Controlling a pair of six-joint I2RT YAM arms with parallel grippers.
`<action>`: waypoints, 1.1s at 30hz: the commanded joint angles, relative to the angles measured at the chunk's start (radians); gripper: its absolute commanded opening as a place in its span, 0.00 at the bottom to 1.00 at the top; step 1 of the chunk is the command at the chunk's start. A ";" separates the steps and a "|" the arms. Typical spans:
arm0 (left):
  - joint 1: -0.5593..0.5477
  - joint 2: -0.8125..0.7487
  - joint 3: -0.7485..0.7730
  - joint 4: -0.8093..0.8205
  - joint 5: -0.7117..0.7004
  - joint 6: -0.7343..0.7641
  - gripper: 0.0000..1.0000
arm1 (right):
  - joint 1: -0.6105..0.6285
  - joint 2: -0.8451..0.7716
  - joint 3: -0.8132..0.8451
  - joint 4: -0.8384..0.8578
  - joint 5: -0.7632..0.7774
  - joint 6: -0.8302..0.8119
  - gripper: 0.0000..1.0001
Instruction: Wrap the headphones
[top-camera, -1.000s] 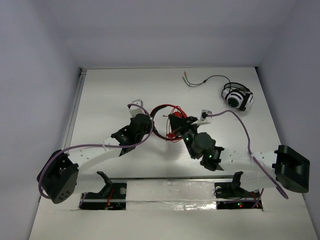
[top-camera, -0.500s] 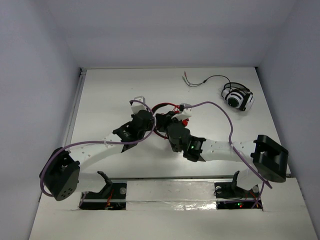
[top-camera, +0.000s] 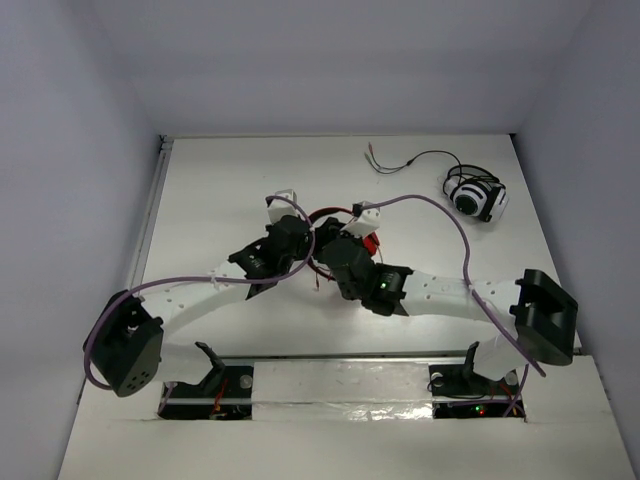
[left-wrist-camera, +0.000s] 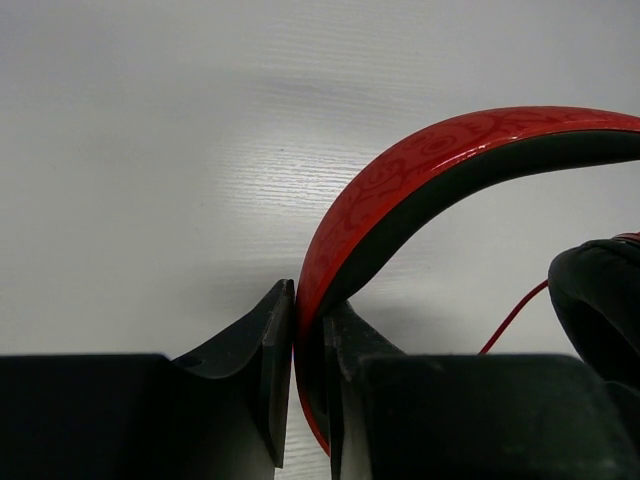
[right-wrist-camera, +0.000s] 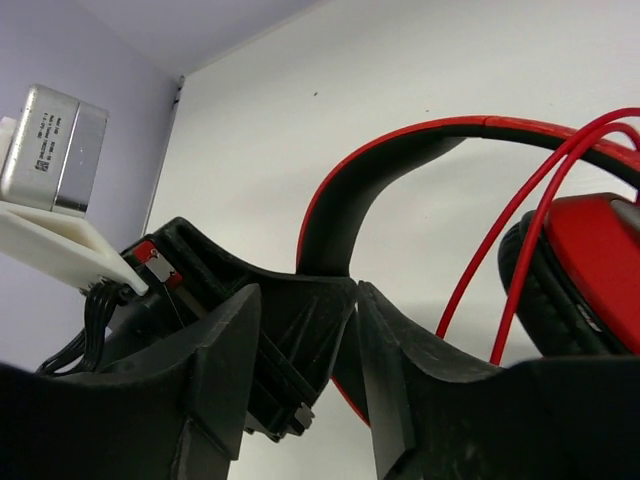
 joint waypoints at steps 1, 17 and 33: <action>0.022 -0.005 0.073 0.060 0.044 -0.009 0.00 | -0.014 -0.067 0.027 -0.041 0.054 0.010 0.48; 0.175 0.063 0.318 -0.023 0.118 0.089 0.00 | -0.053 -0.644 -0.190 -0.050 -0.041 -0.231 0.00; 0.602 0.356 0.654 -0.040 0.215 0.178 0.00 | -0.053 -0.816 -0.299 -0.251 -0.210 -0.166 0.01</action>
